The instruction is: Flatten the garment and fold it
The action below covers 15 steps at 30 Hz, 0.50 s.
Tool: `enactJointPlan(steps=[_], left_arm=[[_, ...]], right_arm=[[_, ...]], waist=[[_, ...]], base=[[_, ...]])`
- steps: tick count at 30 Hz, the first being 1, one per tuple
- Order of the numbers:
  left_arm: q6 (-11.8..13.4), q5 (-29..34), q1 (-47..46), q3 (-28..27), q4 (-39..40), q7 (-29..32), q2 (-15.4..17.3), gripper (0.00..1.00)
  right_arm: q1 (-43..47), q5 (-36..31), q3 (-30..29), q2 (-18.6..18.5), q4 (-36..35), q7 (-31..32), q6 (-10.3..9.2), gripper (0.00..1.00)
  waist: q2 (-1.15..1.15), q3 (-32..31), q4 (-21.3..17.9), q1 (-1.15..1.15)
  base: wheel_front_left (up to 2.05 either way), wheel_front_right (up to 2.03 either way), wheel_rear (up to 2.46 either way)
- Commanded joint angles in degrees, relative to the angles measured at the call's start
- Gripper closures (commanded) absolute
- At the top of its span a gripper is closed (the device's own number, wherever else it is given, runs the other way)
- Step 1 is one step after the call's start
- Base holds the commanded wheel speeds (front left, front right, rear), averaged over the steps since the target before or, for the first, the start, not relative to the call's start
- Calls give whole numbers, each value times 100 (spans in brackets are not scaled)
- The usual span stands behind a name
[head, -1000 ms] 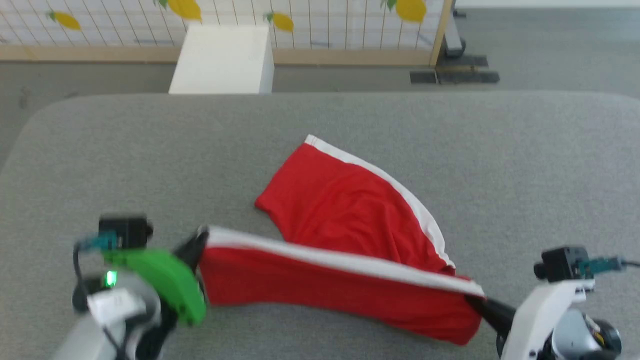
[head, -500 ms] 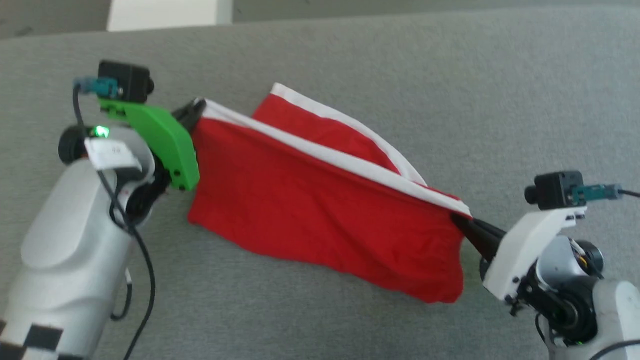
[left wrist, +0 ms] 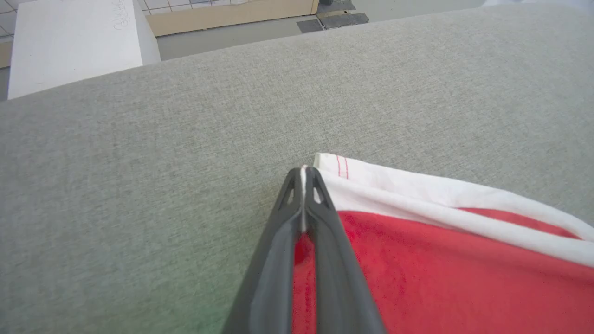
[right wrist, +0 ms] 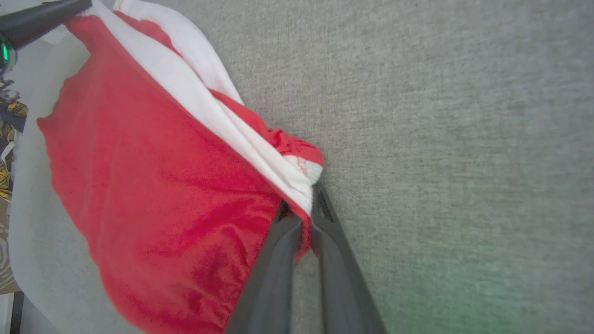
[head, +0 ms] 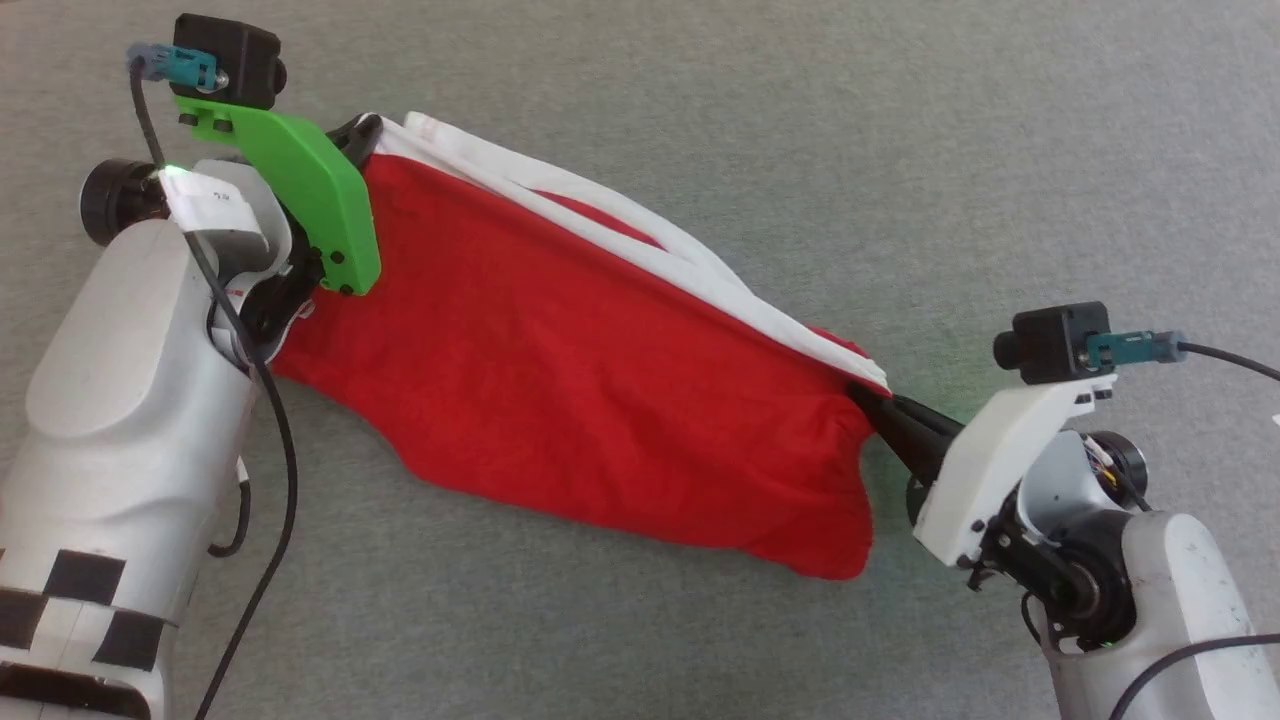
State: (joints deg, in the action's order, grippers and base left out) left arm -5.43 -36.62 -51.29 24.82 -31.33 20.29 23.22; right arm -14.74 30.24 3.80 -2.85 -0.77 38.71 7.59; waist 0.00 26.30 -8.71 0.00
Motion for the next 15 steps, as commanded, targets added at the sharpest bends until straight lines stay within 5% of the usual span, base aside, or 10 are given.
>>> enactJointPlan(steps=[1, 2, 4, 5, 6, 7, 15], left_arm=[[-31, 41, -135, 4, -81, -45, -24, 100], [-46, 51, -153, 36, -117, -58, -28, 100], [-71, 39, -182, 60, -191, -135, -46, 100], [-83, 26, -196, 73, -231, -171, -64, 65], [-91, 7, -204, 72, -261, -217, -84, 25], [-98, 0, -211, 75, -302, -285, -104, 0], [-73, 212, -128, -40, -364, -1573, -76, 0]], right_arm=[[-106, 31, 46, -3, 51, -47, -10, 100], [-117, 42, 75, -3, 62, -71, -10, 94], [-130, 52, 123, -3, 85, -119, -10, 59], [-128, 45, 140, -3, 92, -136, -10, 0], [-127, 23, 146, -3, 87, -163, -10, 0], [-118, 6, 152, -3, 83, -195, -10, 0], [233, -408, -157, -3, -256, -886, -10, 0]], waist=[[0, 124, -144, 0], [0, 124, -155, 0], [0, 118, -173, 0], [0, 112, -172, 0], [0, 100, -167, 0], [0, 75, -159, 0], [0, -372, -7, 0]], base=[[0, 0, 0], [0, 0, 0], [0, 0, 0], [0, 0, 0], [0, 0, 0], [0, 0, 0], [0, 0, 0]])
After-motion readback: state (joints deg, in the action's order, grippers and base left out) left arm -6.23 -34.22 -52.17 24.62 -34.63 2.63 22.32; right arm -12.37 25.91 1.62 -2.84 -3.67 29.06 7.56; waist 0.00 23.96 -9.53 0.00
